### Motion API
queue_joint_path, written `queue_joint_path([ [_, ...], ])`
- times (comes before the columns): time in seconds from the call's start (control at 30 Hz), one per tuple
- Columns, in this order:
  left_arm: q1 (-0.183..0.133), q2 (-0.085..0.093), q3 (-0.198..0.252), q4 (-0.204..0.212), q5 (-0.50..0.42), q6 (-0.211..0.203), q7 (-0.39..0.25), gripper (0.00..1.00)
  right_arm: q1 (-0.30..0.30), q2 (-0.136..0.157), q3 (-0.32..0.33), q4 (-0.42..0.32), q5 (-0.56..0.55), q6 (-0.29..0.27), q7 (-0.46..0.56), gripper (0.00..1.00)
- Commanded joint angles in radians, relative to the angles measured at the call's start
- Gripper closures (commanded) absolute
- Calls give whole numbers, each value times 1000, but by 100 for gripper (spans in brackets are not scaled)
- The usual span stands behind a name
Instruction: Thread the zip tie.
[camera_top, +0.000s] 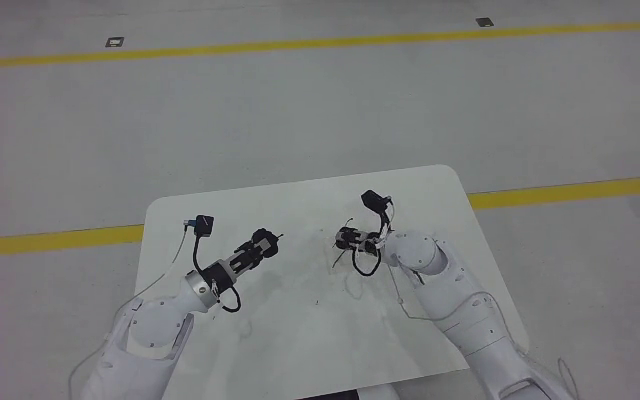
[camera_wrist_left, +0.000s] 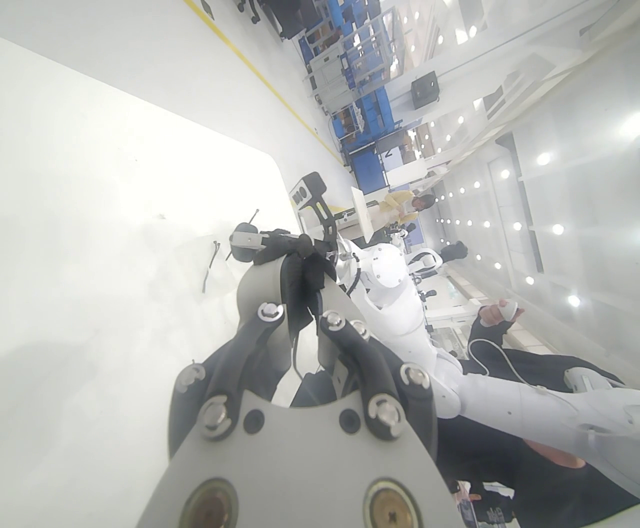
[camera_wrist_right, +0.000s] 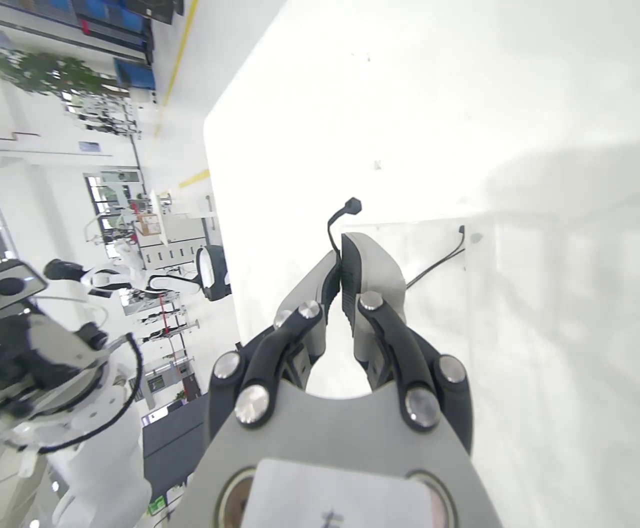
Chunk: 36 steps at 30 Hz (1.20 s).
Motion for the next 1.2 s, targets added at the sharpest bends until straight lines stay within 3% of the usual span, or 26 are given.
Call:
queue_joint_path([
  [0.0, 0, 0, 0, 0, 0, 0, 0, 100, -31, 6, 44, -23, 53, -70, -16, 100],
  [0.23, 0, 0, 0, 0, 0, 0, 0, 100, -106, 19, 135, -54, 232, -332, -29, 100],
  [0.33, 0, 0, 0, 0, 0, 0, 0, 100, -106, 20, 140, -36, 297, -395, 0, 100],
  [0.7, 0, 0, 0, 0, 0, 0, 0, 100, -106, 20, 140, -36, 297, -395, 0, 100],
  [0.8, 0, 0, 0, 0, 0, 0, 0, 100, -127, 21, 146, -60, 332, -462, -18, 100],
  [1.0, 7, -1, 17, 0, -3, 10, 24, 100, -157, 27, 170, -137, 370, -462, -20, 100],
  [1.17, 12, -3, 60, -5, 7, 33, 41, 100, -165, 28, 154, -192, 336, -462, -37, 100],
])
